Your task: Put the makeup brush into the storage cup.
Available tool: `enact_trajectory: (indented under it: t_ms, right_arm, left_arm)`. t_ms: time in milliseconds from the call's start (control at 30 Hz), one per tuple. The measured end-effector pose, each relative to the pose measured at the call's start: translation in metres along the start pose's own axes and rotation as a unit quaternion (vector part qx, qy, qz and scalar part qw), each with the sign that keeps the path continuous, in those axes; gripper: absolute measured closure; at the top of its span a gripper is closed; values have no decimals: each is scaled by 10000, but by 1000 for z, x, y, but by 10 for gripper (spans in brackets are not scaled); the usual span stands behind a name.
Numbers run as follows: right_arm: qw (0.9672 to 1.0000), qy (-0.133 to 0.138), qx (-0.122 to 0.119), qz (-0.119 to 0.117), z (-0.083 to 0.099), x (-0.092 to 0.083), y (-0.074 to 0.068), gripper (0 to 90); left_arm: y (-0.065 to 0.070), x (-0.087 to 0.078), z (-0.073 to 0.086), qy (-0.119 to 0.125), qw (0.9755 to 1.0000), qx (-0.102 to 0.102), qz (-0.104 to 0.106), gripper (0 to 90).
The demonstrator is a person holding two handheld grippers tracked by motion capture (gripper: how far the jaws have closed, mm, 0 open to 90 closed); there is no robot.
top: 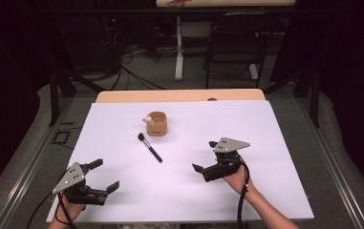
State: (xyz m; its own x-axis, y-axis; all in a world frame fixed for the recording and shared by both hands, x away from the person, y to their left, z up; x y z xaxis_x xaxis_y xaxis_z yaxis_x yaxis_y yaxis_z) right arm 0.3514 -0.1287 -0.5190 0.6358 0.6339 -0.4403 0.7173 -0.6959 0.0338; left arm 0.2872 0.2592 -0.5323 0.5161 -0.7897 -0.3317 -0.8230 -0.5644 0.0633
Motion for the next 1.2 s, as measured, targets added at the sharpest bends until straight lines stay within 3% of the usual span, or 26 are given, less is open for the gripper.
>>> enact_trajectory:
  t_ms: [300, 767, 1200]
  right_arm:
    - [9999, -100, 46, -41, -6, 18, -3, 0]
    - [9985, -469, 195, -180, -11, 47, -7, 0]
    - [9954, -877, 263, -293, -20, 75, -13, 0]
  left_arm:
    - [0, 0, 0, -13, 10000, 5, -12, 1]
    - [-1, 1, 1, -31, 10000, -6, 1, 1]
    - [-1, 1, 2, -67, 10000, -18, 2, 1]
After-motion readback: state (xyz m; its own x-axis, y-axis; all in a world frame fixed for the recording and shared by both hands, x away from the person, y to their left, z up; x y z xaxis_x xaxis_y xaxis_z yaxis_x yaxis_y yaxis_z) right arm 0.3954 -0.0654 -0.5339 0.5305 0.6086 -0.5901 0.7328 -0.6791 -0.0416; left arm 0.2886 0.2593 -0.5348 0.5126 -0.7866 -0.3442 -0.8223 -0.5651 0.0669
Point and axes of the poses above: each handheld gripper's, and its own axes: x roughly forward along the jaws, z roughly out of its underside, y roughly to its right, the point moved 4 cm from there along x, roughly forward along the jaws, and after that the axes turned 7 degrees about z, right-handed, at the moved point
